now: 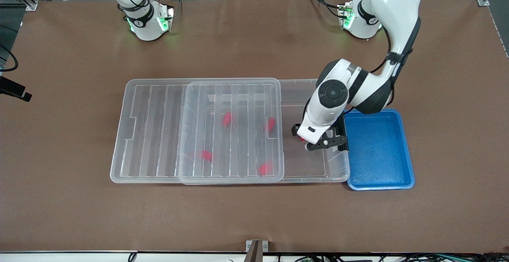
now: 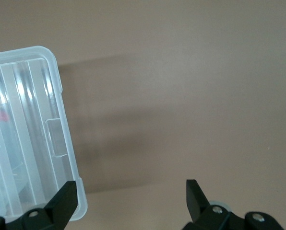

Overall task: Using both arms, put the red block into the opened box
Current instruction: 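Lower the red block into the open box and open the left gripper, then raise the left gripper away while the right gripper moves to the lid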

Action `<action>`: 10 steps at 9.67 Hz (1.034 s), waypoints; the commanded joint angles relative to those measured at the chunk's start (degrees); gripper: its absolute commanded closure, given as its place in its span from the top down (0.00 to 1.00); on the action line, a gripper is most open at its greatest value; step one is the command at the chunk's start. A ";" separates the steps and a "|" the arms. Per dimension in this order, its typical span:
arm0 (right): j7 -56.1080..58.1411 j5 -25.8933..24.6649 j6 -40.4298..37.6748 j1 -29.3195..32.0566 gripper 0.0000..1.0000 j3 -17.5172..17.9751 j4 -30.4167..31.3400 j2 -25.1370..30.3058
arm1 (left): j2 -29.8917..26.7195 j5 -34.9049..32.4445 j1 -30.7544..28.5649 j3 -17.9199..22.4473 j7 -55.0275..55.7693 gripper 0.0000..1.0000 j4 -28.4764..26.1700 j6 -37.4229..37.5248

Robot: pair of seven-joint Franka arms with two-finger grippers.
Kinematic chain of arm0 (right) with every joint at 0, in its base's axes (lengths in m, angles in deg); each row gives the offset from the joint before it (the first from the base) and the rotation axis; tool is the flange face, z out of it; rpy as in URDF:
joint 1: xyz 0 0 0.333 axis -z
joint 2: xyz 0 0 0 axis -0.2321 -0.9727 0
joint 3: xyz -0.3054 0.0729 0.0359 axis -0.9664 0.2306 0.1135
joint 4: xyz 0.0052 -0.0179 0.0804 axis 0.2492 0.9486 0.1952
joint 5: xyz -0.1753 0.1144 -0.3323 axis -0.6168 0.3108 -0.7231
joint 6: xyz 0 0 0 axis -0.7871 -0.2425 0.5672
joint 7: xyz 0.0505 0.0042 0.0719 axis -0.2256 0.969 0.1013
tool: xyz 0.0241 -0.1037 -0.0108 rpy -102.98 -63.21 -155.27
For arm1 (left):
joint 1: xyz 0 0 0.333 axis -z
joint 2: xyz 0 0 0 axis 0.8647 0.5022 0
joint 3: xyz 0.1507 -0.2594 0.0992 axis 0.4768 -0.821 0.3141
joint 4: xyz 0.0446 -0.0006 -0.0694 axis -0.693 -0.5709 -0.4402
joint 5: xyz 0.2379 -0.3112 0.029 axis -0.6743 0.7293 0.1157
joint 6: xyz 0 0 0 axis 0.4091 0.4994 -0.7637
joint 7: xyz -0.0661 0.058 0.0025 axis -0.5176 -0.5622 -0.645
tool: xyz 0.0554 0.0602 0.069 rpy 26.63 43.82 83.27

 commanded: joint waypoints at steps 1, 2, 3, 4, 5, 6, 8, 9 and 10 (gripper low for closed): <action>6.46 0.89 8.84 0.68 0.90 0.88 6.55 -2.16 | -3.47 -0.08 -0.18 -0.12 -0.73 1.00 4.29 8.27; 7.45 0.89 14.11 -0.28 0.76 1.06 9.72 -3.49 | -5.05 -0.08 -0.53 0.31 -4.74 1.00 8.41 13.63; 7.46 0.89 16.51 -1.34 0.51 1.06 11.15 -5.33 | -6.72 0.00 -3.31 -0.03 -9.83 1.00 12.37 18.29; 7.37 0.89 17.32 -1.96 0.24 1.15 11.51 -7.52 | -8.56 0.00 -6.21 -0.30 -14.05 1.00 14.67 21.30; 7.37 0.98 18.55 -3.18 0.06 1.15 12.12 -9.72 | -11.80 0.00 -9.03 -0.21 -16.62 1.00 15.22 23.33; 7.28 1.33 22.91 -4.67 0.00 1.15 15.52 -10.52 | -14.70 0.00 -11.23 -0.21 -18.12 1.00 15.31 24.83; 7.19 4.21 27.25 -6.70 0.00 1.23 19.76 -10.97 | -19.11 0.09 -15.10 -0.21 -25.93 1.00 15.31 28.44; 7.19 5.97 27.09 -7.49 0.00 1.24 19.95 -11.32 | -20.87 0.09 -15.99 -0.12 -28.48 1.00 15.31 28.62; 6.84 6.34 26.82 -8.28 0.00 1.24 19.95 -11.32 | -22.71 0.09 -16.26 0.23 -30.77 1.00 15.22 30.88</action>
